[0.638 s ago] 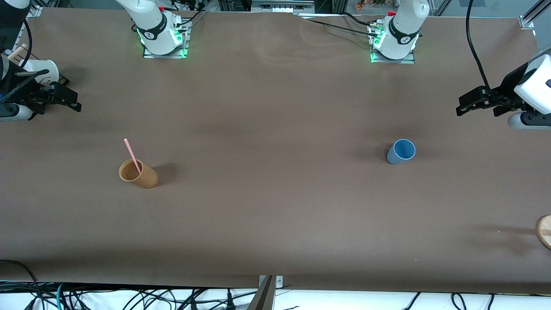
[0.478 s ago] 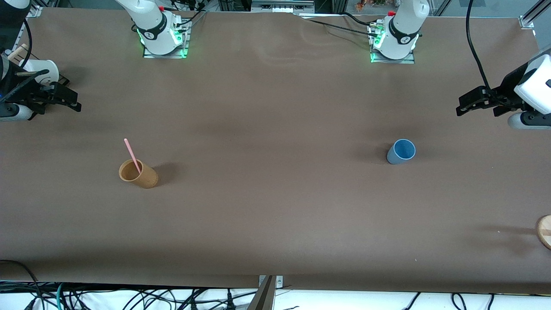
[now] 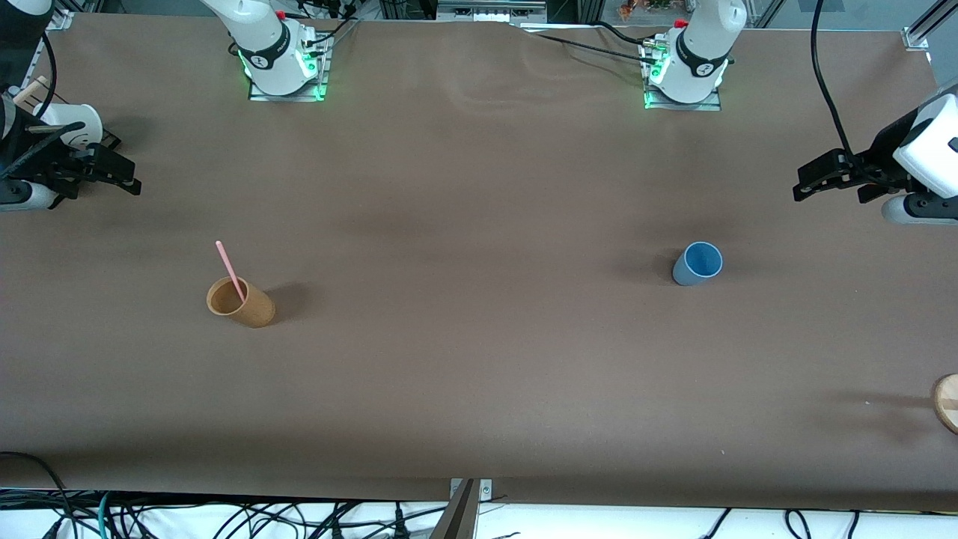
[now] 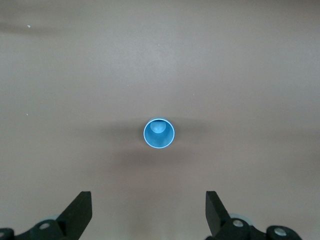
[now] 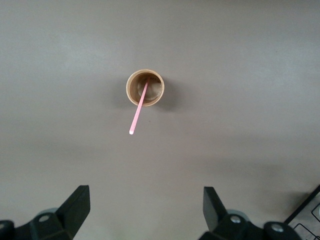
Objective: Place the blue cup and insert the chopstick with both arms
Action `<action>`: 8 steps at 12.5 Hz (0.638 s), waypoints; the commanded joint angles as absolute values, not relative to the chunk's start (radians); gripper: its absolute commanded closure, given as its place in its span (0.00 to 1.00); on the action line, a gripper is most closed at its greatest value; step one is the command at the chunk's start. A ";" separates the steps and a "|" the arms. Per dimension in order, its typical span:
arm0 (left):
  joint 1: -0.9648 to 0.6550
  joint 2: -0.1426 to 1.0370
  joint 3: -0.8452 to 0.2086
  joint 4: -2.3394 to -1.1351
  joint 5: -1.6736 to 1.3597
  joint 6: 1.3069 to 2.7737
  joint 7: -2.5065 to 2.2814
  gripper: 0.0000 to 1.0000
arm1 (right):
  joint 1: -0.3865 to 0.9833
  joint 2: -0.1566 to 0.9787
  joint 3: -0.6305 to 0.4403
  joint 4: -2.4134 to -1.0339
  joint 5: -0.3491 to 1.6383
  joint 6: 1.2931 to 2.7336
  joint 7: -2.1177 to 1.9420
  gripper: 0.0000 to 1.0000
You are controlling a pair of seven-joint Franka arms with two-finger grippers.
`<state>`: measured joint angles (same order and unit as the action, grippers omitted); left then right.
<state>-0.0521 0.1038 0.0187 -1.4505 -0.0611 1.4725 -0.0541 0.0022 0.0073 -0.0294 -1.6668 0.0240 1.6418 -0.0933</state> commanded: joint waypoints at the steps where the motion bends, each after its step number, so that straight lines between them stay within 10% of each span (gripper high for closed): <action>1: -0.052 0.104 0.020 -1.442 -0.067 1.466 -0.037 0.00 | 0.003 -0.002 -0.026 -1.675 0.029 1.646 -0.080 0.00; 8: -0.051 0.113 0.020 -1.442 -0.072 1.465 -0.037 0.00 | 0.005 0.003 -0.026 -1.667 0.029 1.641 -0.081 0.00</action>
